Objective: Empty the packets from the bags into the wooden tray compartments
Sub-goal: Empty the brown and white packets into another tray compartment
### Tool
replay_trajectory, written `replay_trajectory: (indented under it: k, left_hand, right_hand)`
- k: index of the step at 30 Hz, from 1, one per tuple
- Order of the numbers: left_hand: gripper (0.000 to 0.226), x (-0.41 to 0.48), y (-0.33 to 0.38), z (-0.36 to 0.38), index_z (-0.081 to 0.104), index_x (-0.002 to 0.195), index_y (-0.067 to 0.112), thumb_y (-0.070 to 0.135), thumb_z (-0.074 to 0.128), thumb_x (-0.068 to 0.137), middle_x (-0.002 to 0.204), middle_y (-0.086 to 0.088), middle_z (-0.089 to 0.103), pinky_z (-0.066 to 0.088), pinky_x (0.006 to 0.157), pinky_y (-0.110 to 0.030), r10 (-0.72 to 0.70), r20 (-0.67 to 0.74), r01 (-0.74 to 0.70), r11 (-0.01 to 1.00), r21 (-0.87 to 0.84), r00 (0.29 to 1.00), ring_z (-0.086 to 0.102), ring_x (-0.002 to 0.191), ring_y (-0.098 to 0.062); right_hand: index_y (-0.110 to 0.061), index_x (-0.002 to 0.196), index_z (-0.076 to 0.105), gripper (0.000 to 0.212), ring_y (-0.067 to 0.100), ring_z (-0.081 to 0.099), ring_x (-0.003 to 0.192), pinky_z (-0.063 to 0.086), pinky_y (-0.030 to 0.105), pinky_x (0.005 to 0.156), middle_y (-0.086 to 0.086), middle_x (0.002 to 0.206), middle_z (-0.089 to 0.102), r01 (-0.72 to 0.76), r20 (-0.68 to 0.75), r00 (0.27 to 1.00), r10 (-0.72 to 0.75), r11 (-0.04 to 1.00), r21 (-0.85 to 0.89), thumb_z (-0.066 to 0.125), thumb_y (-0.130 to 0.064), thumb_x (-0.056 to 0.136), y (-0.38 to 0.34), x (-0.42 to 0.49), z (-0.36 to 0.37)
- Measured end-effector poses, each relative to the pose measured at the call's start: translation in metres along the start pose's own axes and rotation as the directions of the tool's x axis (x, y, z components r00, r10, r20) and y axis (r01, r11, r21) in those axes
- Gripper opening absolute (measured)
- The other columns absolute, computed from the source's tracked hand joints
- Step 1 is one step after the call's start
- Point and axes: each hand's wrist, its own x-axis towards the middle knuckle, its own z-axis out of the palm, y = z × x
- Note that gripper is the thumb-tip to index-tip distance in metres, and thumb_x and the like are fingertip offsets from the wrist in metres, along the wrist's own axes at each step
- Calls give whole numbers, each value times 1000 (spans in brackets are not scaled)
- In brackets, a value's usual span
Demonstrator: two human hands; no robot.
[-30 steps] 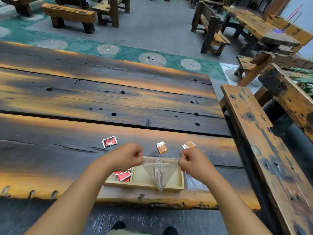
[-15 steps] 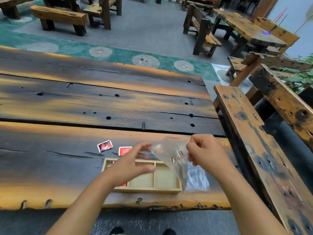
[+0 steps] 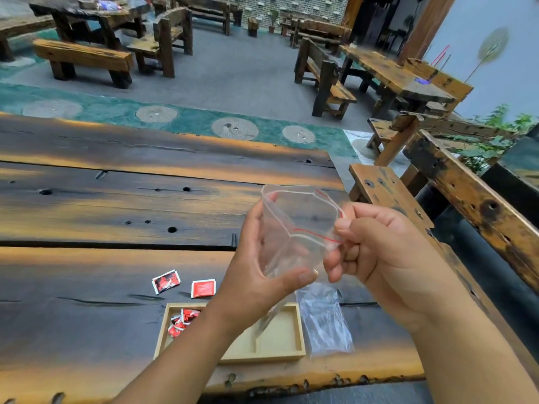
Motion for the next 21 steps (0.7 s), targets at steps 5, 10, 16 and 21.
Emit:
replay_trajectory:
  k: [5,10,16,21]
  left_hand:
    - [87,13,-3,9,47,136,27,47,88,62,116,-11,69,55,84,-38,-60,-105,33,969,-245,993,67,109,-30]
    - [89,22,-15,1,57,129,24,46,94,52,99,-7,69,54,74,-44,-263,-143,167,863,-476,954,64,71,-26]
    - [85,16,-44,-1,59,134,13,37,92,60,109,-15,62,49,86,-49,-521,43,373,551,-746,853,63,85,-34]
    - [49,5,-64,4,70,104,4,42,71,72,75,-19,72,56,66,-41,-693,25,497,491,-715,720,71,61,-32]
  right_hand:
    - [-11,73,57,18,23,62,55,55,29,54,14,67,65,44,42,998,-52,986,161,55,-24,85,-2,9,7]
    - [-11,87,63,21,22,69,77,58,33,65,12,84,70,92,-198,979,-55,979,182,57,-31,85,26,22,-9]
    - [-21,109,69,27,27,68,109,56,44,96,3,110,73,-200,-220,963,153,956,-215,58,-42,96,113,13,-22]
    - [-9,133,61,50,45,59,124,43,64,107,26,133,63,-500,54,852,521,778,381,56,-41,96,167,-10,-21]
